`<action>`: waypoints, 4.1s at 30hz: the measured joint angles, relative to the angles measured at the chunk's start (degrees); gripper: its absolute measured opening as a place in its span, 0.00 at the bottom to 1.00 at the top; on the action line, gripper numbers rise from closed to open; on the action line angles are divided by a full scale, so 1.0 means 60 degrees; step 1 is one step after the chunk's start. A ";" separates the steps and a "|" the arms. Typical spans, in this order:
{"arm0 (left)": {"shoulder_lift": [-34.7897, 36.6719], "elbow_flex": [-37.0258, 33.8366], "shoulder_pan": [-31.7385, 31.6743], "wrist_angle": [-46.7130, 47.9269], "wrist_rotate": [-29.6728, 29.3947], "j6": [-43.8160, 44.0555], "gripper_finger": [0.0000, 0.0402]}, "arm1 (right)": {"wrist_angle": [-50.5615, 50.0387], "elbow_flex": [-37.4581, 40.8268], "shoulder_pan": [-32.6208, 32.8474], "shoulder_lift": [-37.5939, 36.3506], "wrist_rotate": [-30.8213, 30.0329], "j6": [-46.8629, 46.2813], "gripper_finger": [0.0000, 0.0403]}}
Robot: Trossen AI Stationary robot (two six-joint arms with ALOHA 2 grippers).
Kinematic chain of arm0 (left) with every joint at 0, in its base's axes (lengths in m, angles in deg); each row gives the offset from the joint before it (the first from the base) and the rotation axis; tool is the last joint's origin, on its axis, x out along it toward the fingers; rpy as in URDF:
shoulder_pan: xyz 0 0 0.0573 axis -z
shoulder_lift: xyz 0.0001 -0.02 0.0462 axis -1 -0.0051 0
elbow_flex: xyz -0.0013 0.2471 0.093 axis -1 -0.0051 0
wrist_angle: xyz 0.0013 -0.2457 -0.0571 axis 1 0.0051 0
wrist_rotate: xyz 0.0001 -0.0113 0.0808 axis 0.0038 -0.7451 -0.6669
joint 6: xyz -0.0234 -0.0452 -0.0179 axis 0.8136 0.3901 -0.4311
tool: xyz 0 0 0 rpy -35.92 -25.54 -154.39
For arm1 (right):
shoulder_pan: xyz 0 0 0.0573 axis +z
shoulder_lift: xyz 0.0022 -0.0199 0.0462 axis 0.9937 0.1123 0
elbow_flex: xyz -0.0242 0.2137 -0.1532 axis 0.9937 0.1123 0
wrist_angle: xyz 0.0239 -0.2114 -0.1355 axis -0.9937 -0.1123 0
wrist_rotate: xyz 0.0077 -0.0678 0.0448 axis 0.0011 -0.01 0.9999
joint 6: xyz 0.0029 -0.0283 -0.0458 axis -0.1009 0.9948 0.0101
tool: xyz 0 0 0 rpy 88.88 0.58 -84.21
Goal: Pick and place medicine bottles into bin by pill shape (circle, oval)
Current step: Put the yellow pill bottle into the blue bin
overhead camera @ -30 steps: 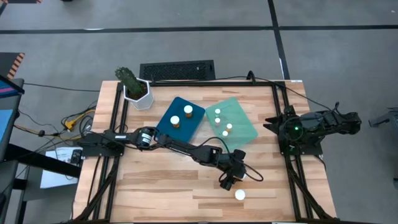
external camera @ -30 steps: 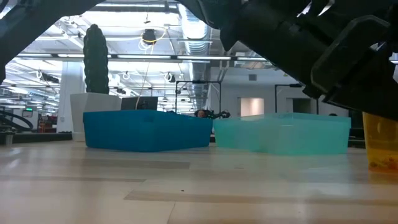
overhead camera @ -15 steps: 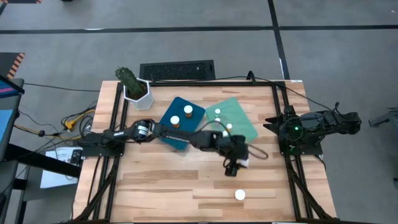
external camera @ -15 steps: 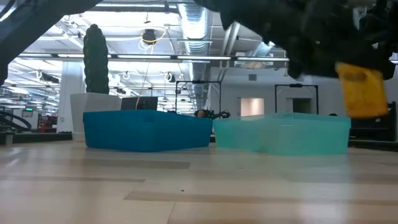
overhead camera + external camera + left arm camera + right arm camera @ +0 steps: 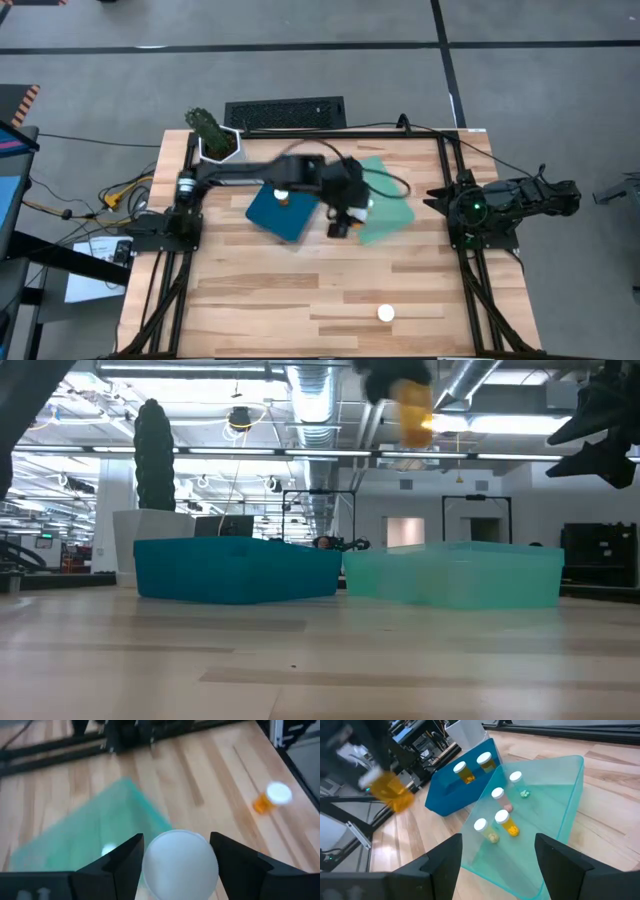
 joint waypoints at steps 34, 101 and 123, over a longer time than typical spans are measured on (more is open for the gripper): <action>0.8685 -1.4868 0.0646 -0.6259 -0.6042 0.5150 0.53 | 0.0015 -0.0004 0.0000 -0.0004 -0.0044 -0.0014 0.65; 0.7168 -1.0992 0.0454 -0.2706 -0.4969 0.4898 0.78 | 0.0004 0.0000 -0.0011 0.0000 -0.0259 -0.0084 0.65; 0.4774 -0.9732 0.3749 -1.1792 -0.4775 0.3974 0.78 | -0.0074 0.0000 0.0000 0.0000 -0.0017 -0.0619 0.65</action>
